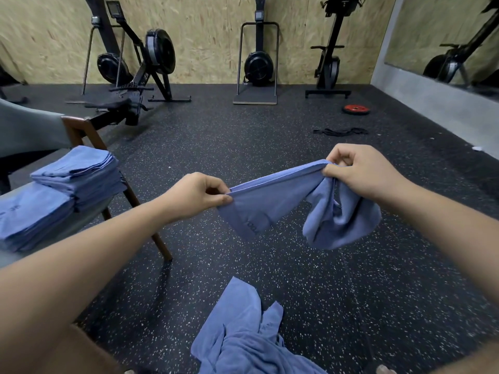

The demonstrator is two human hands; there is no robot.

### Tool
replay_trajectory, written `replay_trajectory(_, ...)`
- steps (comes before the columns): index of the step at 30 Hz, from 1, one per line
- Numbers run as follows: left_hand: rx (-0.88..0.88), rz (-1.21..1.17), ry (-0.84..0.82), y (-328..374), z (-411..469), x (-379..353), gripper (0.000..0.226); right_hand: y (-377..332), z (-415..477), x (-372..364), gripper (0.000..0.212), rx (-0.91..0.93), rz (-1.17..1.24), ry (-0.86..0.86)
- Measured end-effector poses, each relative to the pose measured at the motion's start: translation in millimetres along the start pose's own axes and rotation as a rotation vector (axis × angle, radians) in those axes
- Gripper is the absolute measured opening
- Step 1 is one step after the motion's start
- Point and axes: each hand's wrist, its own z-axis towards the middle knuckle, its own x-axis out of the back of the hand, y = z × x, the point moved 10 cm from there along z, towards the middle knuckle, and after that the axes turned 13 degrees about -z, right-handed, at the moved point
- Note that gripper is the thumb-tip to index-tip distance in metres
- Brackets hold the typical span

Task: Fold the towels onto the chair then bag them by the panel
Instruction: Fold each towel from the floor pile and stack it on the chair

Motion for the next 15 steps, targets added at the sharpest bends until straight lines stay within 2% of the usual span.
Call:
replay_trajectory(8,-0.037,-0.276,0.213,1,-2,27,0.027,22,6,-11,0.012,-0.053,-0.033,-0.022)
replay_trajectory(15,-0.056,-0.408,0.250,4,-2,33,0.017,29,2,-27,0.014,-0.066,0.030,-0.077)
